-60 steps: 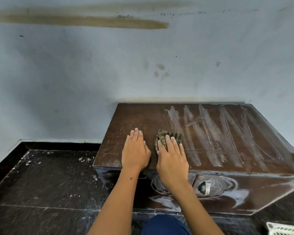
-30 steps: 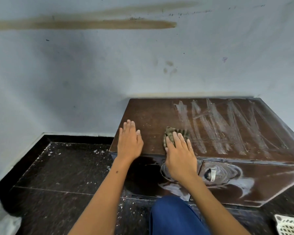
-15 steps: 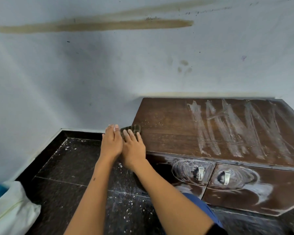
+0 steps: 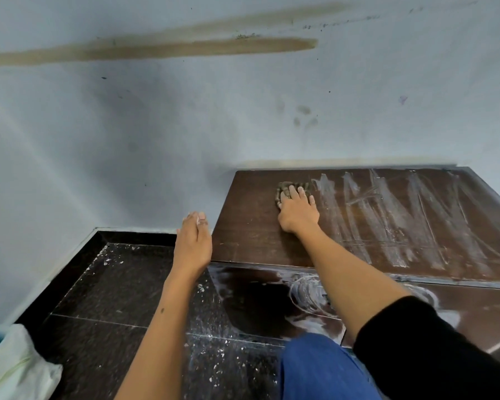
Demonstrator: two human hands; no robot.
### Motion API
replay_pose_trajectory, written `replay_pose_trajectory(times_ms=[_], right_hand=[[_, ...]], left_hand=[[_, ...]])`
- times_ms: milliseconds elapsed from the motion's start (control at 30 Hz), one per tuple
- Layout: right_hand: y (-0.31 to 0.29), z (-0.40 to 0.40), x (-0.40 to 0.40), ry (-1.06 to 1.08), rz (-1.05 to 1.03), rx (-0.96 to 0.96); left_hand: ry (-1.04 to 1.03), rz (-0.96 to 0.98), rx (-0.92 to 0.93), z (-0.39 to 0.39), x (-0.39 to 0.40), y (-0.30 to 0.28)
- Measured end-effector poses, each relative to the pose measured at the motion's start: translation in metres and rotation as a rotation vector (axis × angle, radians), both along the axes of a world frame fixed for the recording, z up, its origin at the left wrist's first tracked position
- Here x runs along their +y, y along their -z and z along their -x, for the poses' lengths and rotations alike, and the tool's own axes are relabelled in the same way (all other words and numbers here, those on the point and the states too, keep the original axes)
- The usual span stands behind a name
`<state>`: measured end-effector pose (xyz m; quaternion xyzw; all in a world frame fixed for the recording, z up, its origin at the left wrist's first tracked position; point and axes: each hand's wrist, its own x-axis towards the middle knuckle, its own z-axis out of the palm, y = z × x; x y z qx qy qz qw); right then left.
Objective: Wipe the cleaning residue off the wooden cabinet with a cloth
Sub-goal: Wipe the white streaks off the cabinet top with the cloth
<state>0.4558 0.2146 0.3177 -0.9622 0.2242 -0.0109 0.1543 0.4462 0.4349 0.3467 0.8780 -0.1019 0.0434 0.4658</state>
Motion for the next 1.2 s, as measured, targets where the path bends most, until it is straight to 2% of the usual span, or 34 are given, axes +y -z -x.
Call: replay_pose_trajectory(times_ms=[100, 300, 400, 533, 700, 867, 1000, 1200], right_hand=[[-0.002, -0.006, 0.031, -0.023, 0.024, -0.038], [0.009, 0.012, 0.14, -0.392, 0.032, -0.163], [0.018, 0.032, 0.143, -0.443, 0.025, -0.171], [0.021, 0.05, 0.096, -0.31, 0.003, -0.266], [0.015, 0.058, 0.031, -0.086, 0.023, -0.183], [0.022, 0.1, 0.037, -0.133, 0.063, -0.216], [0.032, 0.143, 0.026, -0.02, 0.109, -0.255], [0.014, 0.114, -0.008, 0.032, 0.054, -0.152]], left_hand=[[-0.015, -0.006, -0.006, -0.005, 0.004, -0.002], [0.046, 0.032, 0.009, -0.011, -0.016, -0.007], [0.044, 0.058, 0.042, -0.008, -0.032, -0.008], [0.088, 0.037, 0.015, -0.001, -0.045, 0.0], [0.142, -0.132, -0.004, 0.014, -0.064, 0.022], [0.215, -0.202, -0.072, 0.028, -0.1, 0.031], [0.274, -0.298, -0.106, 0.031, -0.124, 0.038], [0.286, -0.379, -0.155, 0.036, -0.153, 0.044]])
